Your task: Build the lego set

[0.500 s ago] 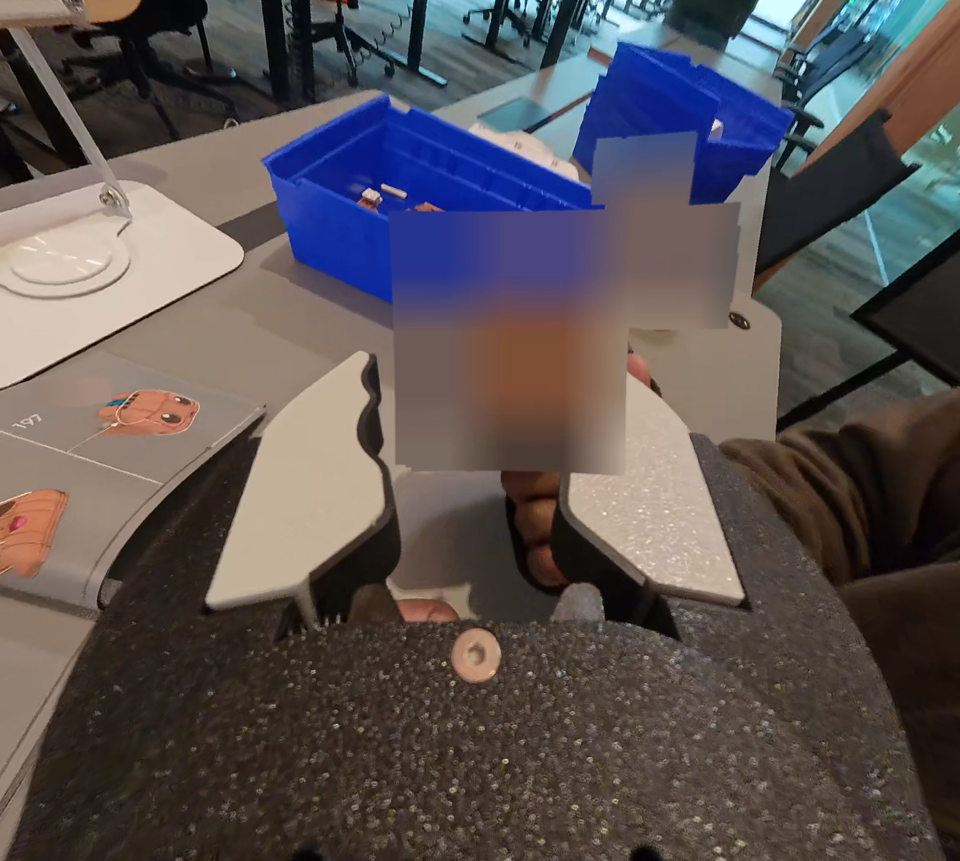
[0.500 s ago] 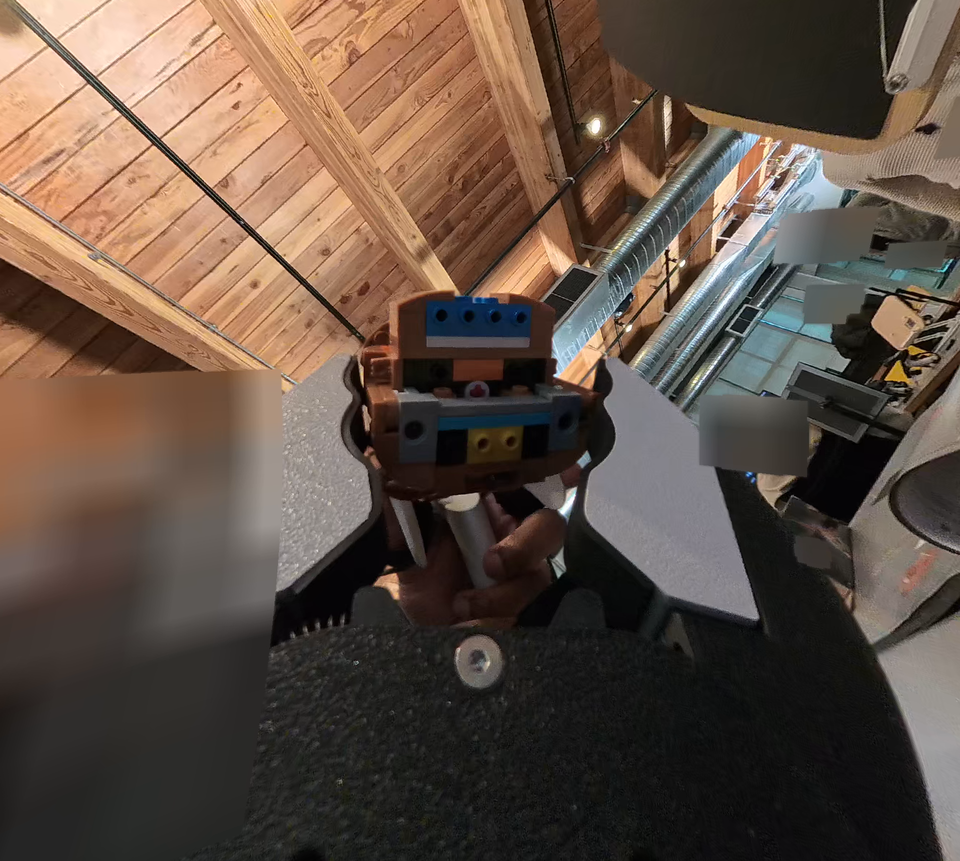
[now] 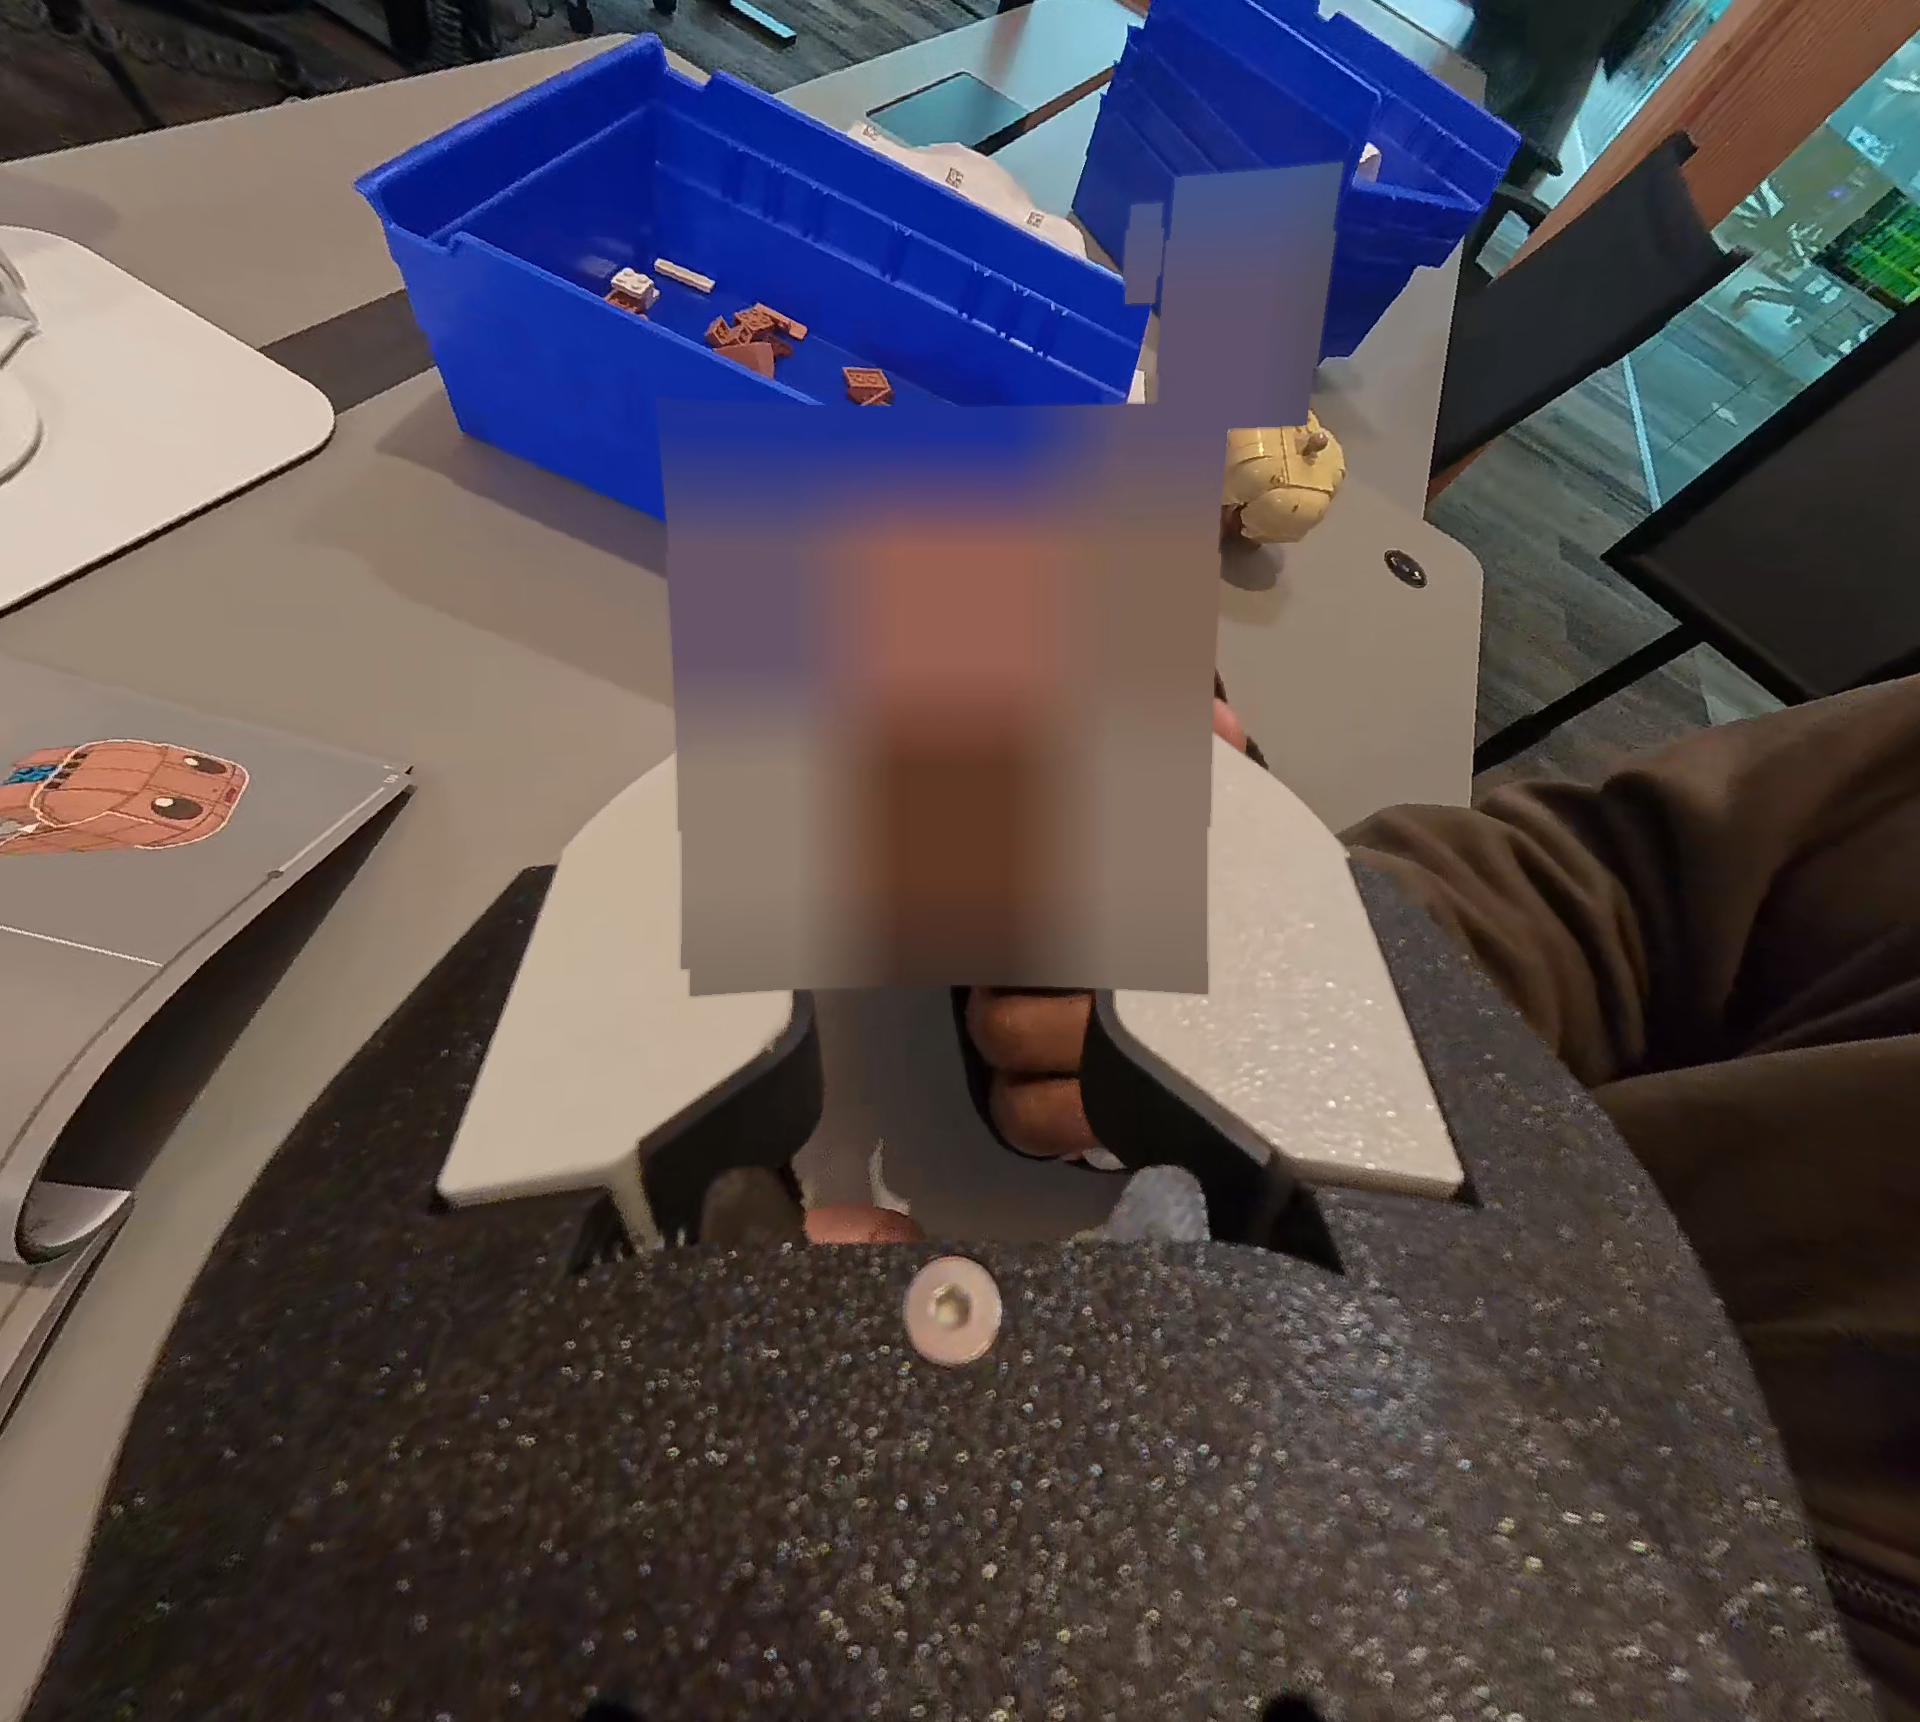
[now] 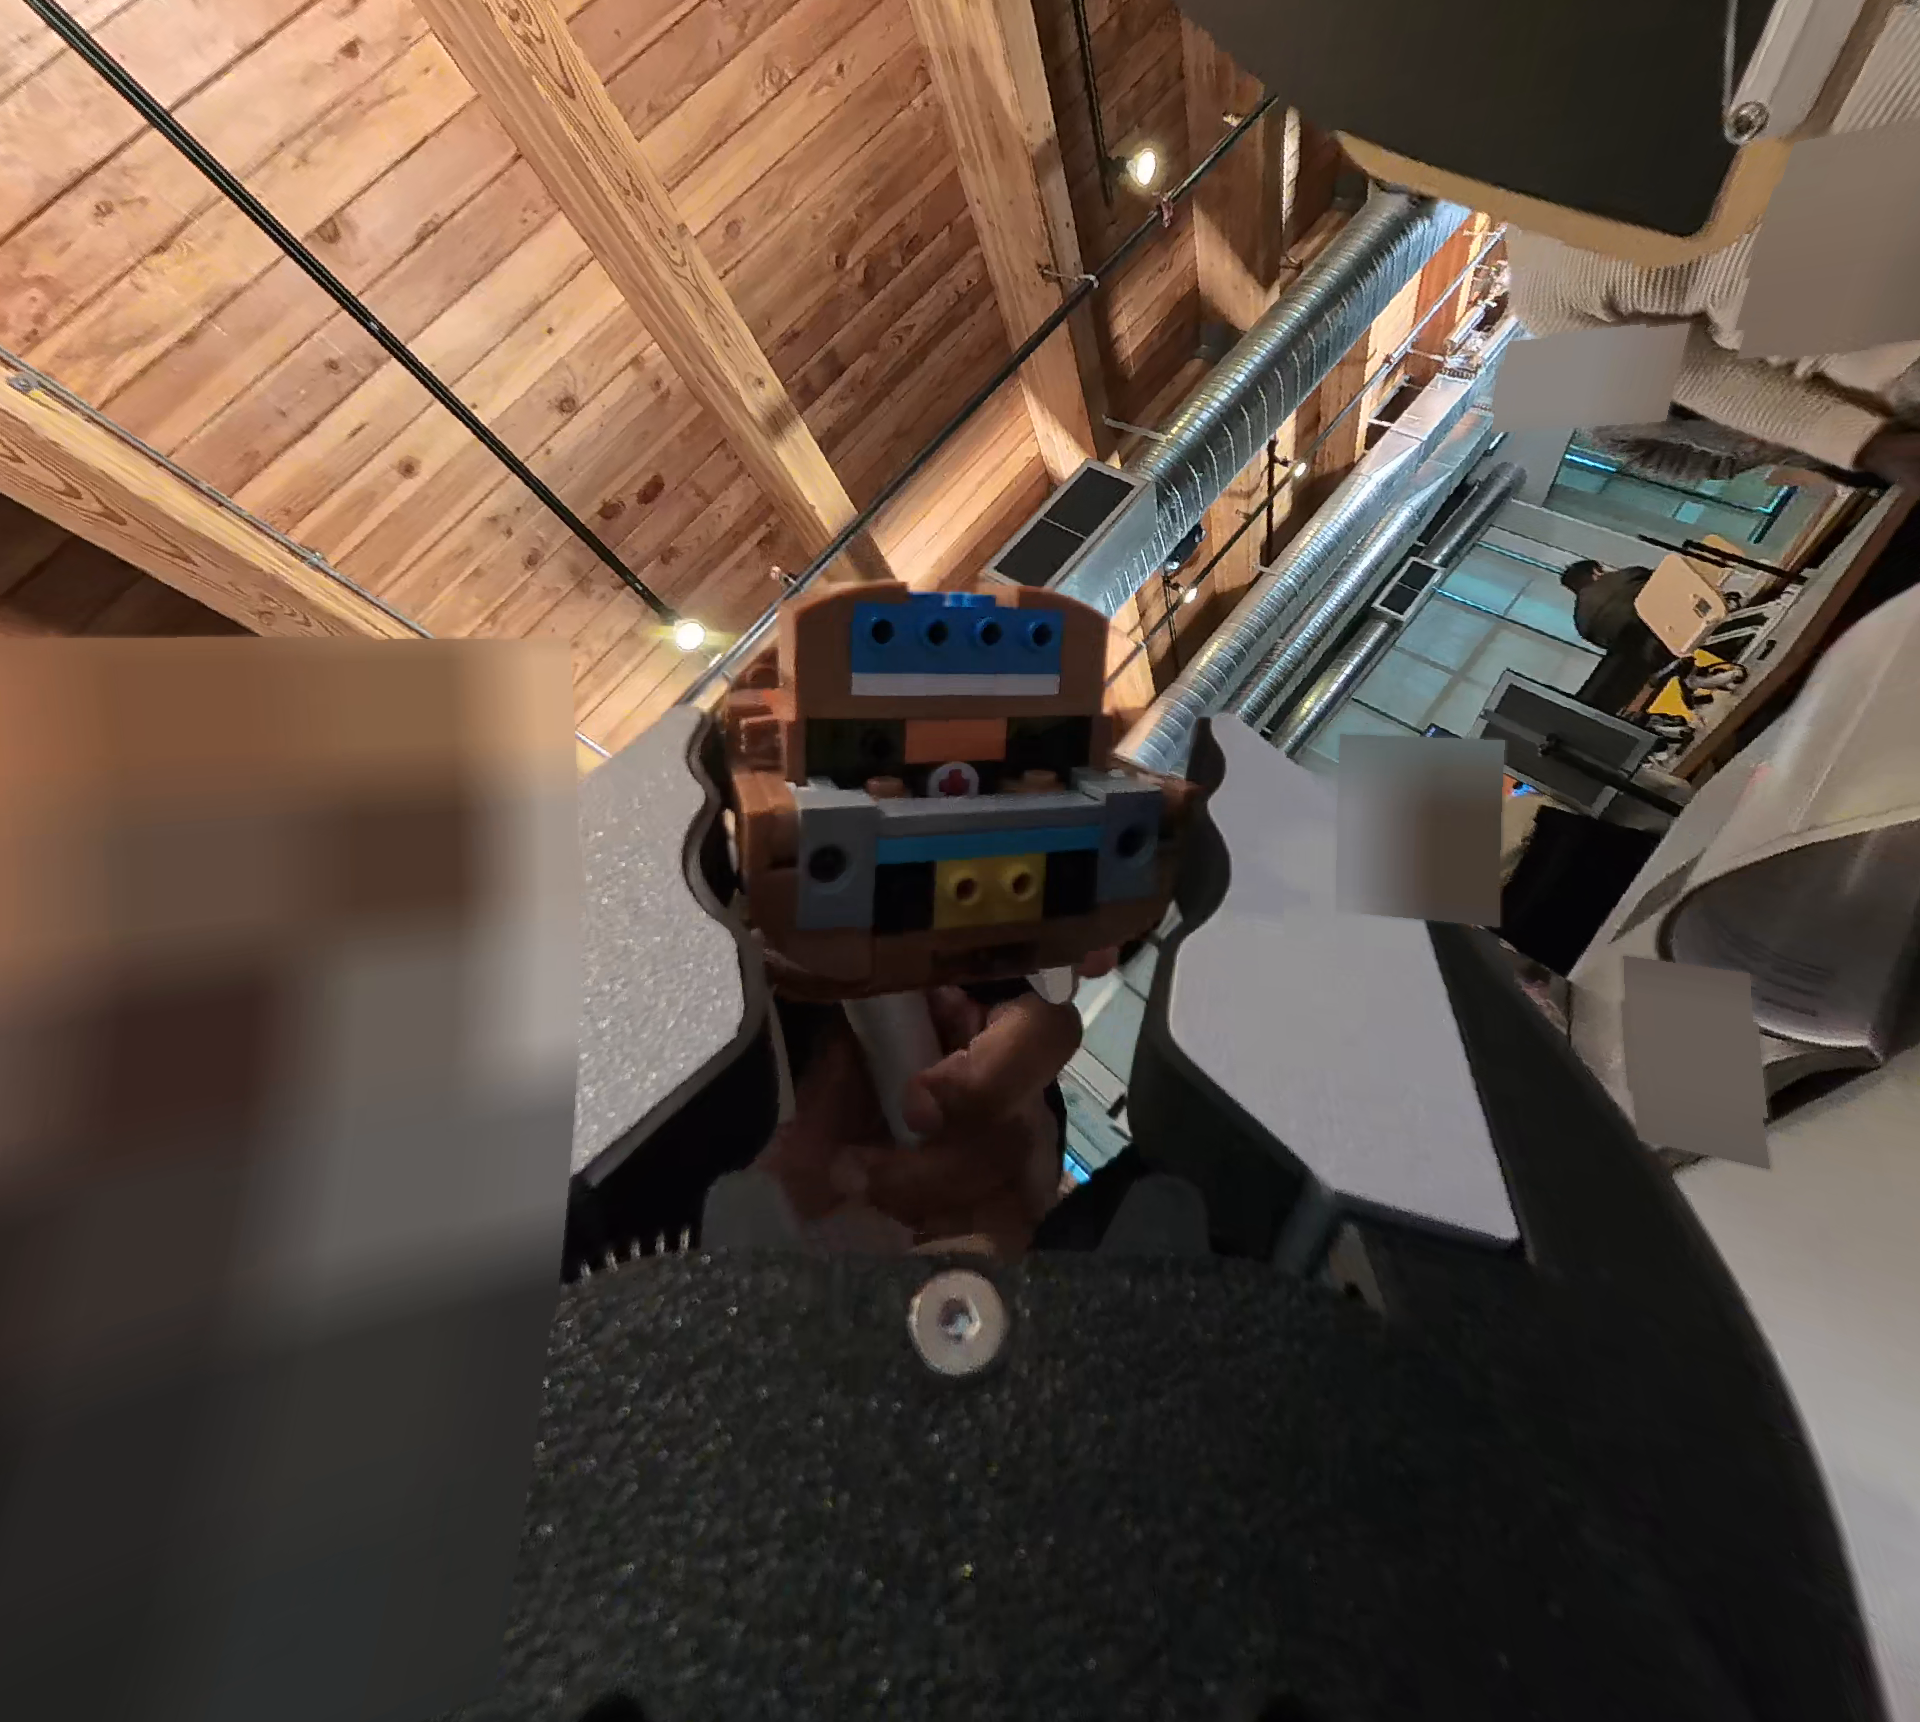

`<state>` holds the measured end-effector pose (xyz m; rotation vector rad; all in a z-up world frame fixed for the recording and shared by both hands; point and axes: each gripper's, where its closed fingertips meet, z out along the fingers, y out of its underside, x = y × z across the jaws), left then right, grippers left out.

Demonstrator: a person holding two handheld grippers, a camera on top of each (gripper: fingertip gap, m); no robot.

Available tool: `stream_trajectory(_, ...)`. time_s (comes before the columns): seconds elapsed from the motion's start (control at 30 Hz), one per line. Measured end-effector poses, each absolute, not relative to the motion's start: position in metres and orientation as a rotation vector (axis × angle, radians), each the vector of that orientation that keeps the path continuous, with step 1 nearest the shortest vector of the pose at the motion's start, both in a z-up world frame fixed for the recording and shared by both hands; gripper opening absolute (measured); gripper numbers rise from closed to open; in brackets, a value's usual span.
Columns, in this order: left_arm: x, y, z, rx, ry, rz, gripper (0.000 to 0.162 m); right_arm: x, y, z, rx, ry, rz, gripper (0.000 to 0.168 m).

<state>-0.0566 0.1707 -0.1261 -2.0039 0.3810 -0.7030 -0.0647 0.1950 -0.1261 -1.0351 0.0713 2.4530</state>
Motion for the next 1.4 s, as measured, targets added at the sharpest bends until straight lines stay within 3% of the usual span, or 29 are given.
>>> stream_trajectory(1.4, -0.079, 0.173, -0.129, -2.035, 0.369, -0.784, 0.058, -0.084, 0.18, -0.141, -1.209, -0.241, 2.408, 0.084)
